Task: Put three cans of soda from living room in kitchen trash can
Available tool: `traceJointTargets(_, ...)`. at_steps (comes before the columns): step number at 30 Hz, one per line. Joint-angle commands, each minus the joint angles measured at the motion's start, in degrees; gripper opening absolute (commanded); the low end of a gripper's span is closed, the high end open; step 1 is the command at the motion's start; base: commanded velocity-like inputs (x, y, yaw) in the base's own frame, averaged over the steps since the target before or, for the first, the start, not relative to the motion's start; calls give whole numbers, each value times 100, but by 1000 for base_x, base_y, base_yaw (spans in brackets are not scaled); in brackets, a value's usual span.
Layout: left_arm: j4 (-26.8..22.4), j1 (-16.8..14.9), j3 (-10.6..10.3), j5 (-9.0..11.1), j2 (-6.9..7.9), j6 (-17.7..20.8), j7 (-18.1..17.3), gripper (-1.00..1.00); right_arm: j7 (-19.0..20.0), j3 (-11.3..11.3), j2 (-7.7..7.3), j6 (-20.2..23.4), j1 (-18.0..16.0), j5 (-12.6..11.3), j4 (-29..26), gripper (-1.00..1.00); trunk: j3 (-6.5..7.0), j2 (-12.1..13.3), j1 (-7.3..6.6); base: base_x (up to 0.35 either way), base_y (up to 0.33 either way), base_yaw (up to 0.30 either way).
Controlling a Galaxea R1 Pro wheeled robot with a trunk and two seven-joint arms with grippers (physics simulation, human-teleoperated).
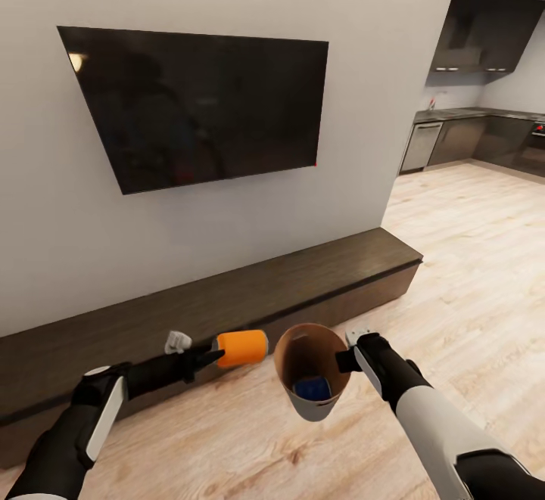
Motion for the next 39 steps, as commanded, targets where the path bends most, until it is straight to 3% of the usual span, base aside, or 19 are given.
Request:
traceJointTargets(1,-4,0,0,119,0,-1,-2,-100,22,-7,1,-124,-3,-61,96,-100,1,0,0,0,0,0)
traceJointTargets(6,-12,-2,-13,509,0,-1,-8,-100,22,-7,1,-393,-3,-61,331,-100,1,0,0,0,0,0)
traceJointTargets(14,-6,-2,-191,809,-10,1,-10,-100,22,-13,1,-435,-3,-61,384,-100,1,0,0,0,0,0)
traceJointTargets(23,28,-4,-489,860,-74,8,4,-100,22,-7,1,-437,-3,-61,412,-100,1,0,0,0,0,0)
traceJointTargets(31,68,-4,-540,848,-335,0,30,-100,14,-7,39,-437,-3,-61,413,-100,1,0,0,0,0,0)
traceJointTargets(39,323,-5,-542,818,-375,-14,91,-100,7,-7,96,-438,-3,-61,413,-100,1,0,0,0,0,0)
